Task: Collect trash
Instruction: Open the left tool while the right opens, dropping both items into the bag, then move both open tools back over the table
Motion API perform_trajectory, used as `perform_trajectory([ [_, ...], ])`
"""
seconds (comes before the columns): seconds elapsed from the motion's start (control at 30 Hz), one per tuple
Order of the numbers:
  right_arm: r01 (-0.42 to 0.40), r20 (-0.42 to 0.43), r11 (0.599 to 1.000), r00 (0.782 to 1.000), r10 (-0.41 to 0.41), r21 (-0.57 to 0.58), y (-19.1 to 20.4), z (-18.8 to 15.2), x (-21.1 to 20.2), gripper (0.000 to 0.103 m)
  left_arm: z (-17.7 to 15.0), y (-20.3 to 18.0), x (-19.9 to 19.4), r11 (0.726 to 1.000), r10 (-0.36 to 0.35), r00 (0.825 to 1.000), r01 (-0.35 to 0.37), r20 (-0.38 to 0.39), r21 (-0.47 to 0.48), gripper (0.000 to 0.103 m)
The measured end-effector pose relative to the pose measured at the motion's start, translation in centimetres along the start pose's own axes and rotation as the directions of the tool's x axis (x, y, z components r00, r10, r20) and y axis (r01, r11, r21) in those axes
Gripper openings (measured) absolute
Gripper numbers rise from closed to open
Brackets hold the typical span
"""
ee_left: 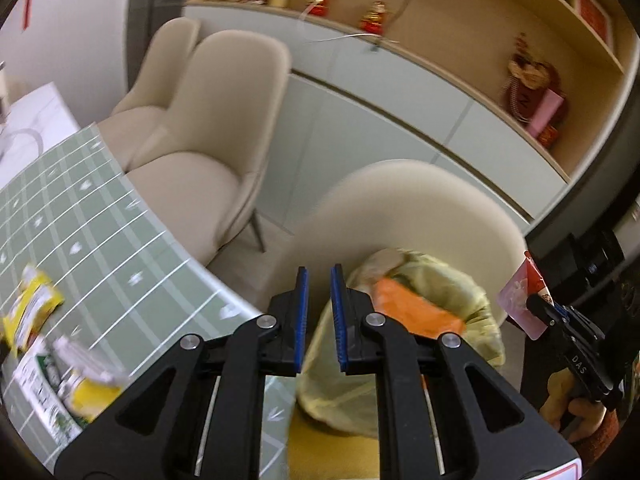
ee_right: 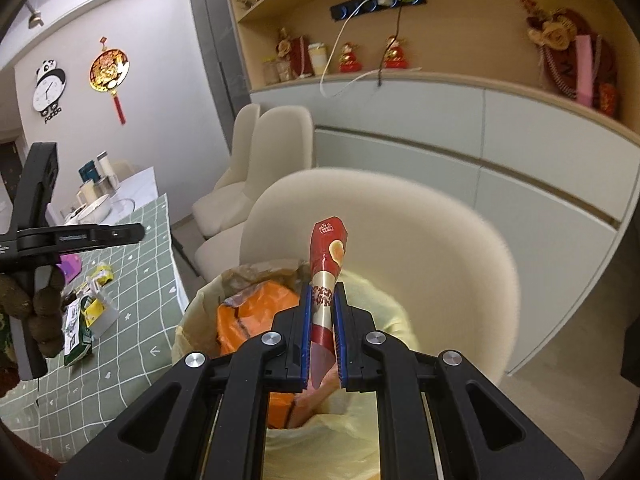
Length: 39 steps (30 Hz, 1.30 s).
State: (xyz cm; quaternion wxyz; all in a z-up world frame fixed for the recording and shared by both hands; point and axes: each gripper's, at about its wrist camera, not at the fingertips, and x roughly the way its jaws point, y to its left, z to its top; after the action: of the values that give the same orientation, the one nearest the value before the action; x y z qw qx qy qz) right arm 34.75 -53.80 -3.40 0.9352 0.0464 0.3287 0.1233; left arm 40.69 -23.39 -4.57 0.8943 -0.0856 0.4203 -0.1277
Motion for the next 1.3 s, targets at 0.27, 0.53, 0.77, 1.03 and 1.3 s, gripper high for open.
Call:
perform_trajectory([
  [0.27,0.046,-0.066,0.993,0.996,-0.054,-0.113,2.3,-0.6,3.2,0.011,-3.3,2.3,-1.5,0.998,0.020,0.999,-0.022,-0.030,-0.051,0.011],
  [0.53,0.041,-0.114,0.996,0.992,-0.049,-0.075,3.0,-1.3,4.2,0.031,-6.4,4.4,-4.8,0.997,0.031,0.999,-0.033,-0.033,-0.072,0.016],
  [0.77,0.056,-0.078,0.997,0.995,-0.060,-0.055,4.6,-1.9,2.6,0.042,-9.1,8.0,-7.7,0.988,0.064,0.997,-0.069,-0.040,-0.137,0.022],
  [1.03,0.011,0.008,0.999,1.000,-0.010,-0.053,9.5,-2.6,0.9,0.042,-11.9,14.0,-12.9,0.978,0.136,0.991,-0.132,0.016,-0.163,0.033],
  [1.3,0.018,-0.095,0.997,0.995,-0.025,-0.069,16.6,-6.4,0.4,0.042,-16.3,21.5,-16.6,0.941,0.149,0.988,-0.129,0.042,-0.314,0.036],
])
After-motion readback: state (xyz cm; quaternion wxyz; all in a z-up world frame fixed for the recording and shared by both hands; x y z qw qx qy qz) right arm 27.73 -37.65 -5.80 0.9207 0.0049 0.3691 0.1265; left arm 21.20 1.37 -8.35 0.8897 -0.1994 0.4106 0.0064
